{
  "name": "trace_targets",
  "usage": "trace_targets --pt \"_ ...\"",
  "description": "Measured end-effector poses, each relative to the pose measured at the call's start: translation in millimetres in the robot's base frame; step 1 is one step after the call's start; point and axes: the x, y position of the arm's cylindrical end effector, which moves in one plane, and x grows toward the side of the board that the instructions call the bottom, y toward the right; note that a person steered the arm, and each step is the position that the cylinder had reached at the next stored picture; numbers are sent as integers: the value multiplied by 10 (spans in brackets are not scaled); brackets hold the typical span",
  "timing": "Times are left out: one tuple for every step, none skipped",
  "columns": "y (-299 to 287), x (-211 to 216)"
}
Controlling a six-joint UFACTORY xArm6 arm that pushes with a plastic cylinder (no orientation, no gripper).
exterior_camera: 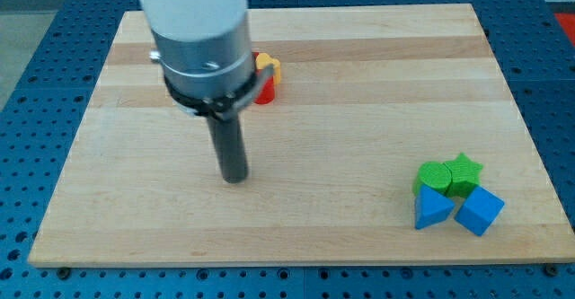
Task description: Keep red circle and yellow hexagon in a vertical line
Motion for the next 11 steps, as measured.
trace_targets --pt "-433 -279" --pt "-811 -694" --pt "-1025 -986" --pt "-1117 -1182" --pt "-1117 -1182" --pt "-1117 -1206" --pt "-1117 -1434" --pt "-1072 -1620" --pt "-923 -1700" --pt "-468 -1679" --pt "-33 -1524"
